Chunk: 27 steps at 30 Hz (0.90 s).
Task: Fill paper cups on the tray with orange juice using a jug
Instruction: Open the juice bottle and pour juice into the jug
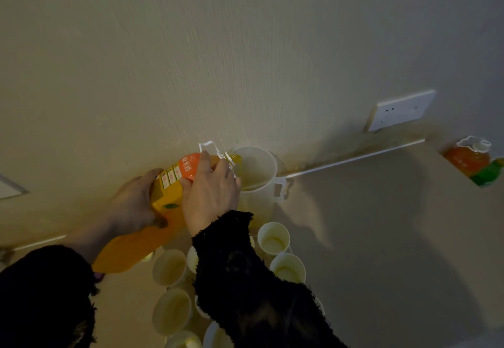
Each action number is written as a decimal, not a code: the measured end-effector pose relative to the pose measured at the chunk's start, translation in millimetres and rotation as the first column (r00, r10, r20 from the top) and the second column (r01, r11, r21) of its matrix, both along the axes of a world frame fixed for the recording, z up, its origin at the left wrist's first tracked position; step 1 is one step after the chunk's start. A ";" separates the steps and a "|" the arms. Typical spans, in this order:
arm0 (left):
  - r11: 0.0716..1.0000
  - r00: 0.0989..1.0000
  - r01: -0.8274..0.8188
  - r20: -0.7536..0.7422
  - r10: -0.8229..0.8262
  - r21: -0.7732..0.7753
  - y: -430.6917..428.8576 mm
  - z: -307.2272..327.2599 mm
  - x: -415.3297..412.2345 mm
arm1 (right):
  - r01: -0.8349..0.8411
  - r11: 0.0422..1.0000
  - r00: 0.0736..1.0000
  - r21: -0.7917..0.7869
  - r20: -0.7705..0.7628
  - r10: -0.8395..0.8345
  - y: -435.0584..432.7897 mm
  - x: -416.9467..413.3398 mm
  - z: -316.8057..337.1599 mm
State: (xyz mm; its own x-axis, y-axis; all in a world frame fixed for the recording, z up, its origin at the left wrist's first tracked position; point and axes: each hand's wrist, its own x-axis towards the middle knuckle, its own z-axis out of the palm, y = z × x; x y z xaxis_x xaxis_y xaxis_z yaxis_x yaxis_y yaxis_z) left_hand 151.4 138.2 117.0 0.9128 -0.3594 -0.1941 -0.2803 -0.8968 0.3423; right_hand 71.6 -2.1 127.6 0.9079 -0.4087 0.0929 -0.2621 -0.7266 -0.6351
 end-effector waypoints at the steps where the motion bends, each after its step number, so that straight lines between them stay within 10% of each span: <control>1: 1.000 1.000 0.002 -0.003 -0.002 -0.005 -0.1 0.4 -0.1 | -0.001 1.000 1.000 0.005 0.000 0.001 0.0 0.0 0.2; 27: 1.000 1.000 0.018 0.000 -0.018 0.004 0.8 0.2 0.4 | -0.035 0.998 0.999 0.044 -0.035 0.037 -2.0 -2.5 3.7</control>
State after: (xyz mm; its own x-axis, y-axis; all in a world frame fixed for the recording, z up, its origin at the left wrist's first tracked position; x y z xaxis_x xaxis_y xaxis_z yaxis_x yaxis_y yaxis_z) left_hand 151.8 139.0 117.3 0.9064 -0.3746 -0.1953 -0.2962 -0.8932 0.3384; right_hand 69.1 -4.1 131.2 0.9245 -0.3786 0.0432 -0.2593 -0.7081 -0.6568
